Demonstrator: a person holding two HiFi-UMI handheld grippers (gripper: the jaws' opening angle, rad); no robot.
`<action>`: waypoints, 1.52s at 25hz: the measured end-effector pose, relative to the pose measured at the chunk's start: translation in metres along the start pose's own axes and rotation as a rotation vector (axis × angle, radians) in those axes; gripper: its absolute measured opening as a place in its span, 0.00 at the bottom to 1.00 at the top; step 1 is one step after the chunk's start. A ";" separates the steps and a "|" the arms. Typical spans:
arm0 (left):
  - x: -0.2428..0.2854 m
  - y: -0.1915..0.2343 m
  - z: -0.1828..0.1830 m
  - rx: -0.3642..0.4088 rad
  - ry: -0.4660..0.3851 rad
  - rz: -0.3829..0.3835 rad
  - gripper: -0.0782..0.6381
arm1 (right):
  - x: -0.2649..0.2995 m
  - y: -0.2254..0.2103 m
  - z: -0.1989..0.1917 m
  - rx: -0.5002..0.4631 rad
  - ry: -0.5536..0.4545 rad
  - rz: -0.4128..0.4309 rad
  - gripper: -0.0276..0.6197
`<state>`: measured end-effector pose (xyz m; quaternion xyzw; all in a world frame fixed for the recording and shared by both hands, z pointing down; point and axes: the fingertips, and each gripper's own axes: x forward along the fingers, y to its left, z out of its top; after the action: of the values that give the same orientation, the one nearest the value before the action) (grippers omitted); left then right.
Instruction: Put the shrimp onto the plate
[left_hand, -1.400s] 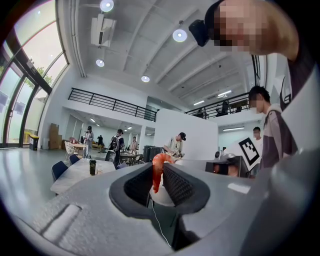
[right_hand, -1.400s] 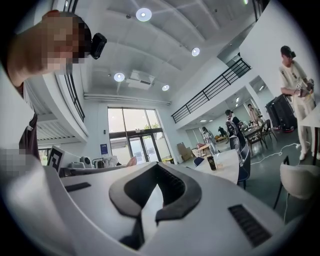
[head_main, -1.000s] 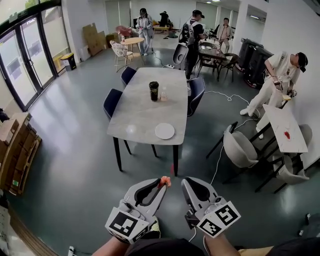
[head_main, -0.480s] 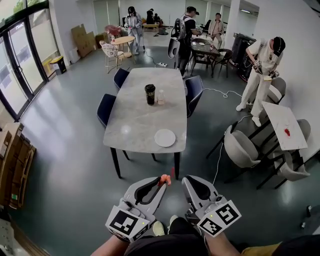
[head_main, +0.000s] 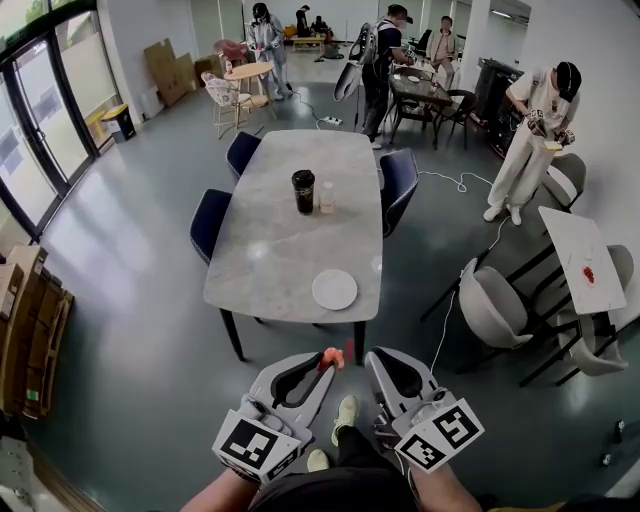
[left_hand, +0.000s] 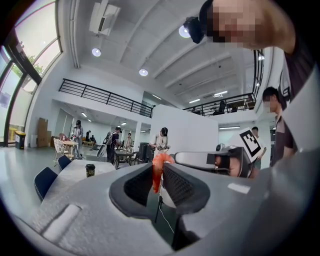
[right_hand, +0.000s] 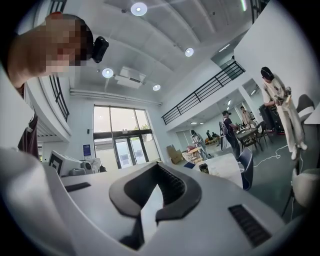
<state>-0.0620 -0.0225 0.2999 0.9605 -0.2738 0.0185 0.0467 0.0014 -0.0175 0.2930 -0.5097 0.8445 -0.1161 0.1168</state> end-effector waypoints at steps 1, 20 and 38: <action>0.008 0.007 0.000 0.000 0.003 0.003 0.21 | 0.007 -0.007 0.001 0.003 0.001 0.002 0.05; 0.158 0.101 -0.025 -0.003 0.101 0.089 0.21 | 0.114 -0.157 0.011 0.068 0.038 0.064 0.05; 0.232 0.186 -0.126 0.013 0.263 -0.024 0.21 | 0.189 -0.229 -0.056 0.072 0.082 -0.024 0.05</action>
<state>0.0353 -0.2892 0.4539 0.9533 -0.2537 0.1454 0.0763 0.0891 -0.2851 0.4029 -0.5099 0.8377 -0.1686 0.0991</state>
